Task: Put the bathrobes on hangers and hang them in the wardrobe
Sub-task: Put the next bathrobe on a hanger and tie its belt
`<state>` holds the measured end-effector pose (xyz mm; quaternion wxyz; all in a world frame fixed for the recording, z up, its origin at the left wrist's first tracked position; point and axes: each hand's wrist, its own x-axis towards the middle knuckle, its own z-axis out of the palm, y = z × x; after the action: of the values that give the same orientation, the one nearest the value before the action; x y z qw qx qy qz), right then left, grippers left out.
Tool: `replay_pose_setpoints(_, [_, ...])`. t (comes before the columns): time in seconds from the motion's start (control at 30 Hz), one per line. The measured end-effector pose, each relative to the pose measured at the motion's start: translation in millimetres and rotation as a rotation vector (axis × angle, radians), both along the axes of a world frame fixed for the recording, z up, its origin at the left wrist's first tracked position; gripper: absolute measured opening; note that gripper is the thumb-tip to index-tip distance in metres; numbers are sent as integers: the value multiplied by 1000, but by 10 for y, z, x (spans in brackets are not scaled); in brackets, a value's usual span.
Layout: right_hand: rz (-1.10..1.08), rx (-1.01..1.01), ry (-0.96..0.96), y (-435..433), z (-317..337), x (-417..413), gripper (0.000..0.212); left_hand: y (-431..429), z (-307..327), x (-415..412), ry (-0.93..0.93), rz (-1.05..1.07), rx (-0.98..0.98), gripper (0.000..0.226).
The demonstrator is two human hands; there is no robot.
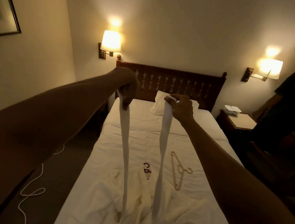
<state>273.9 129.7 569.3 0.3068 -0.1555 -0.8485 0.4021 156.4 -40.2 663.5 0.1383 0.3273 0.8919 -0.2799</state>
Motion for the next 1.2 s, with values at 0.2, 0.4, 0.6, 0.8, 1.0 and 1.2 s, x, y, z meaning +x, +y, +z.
replay_pose_setpoints(0.2, [-81, 11, 18, 89, 369, -48, 20, 39, 203, 10, 25, -23, 167, 48])
replay_pose_setpoints(0.4, [-60, 63, 54, 95, 474, -23, 22, 96, 140, -139, -13, -14, 733, 39])
replay_pose_setpoints(0.6, [-29, 19, 86, 138, 357, -49, 14, 147, -212, -173, -267, 25, 1379, 52])
replay_pose_setpoints(0.8, [85, -7, 91, 92, 193, -57, 13, 274, -564, -84, -542, 276, 1624, 48])
replay_pose_setpoints(1.0, [32, -104, 119, 308, -114, -91, 11, 393, -895, 96, -872, 520, 1806, 22])
replay_pose_setpoints(1.2, [177, -43, 66, 525, -329, -53, 13, 635, -1181, 178, -740, 504, 1443, 37])
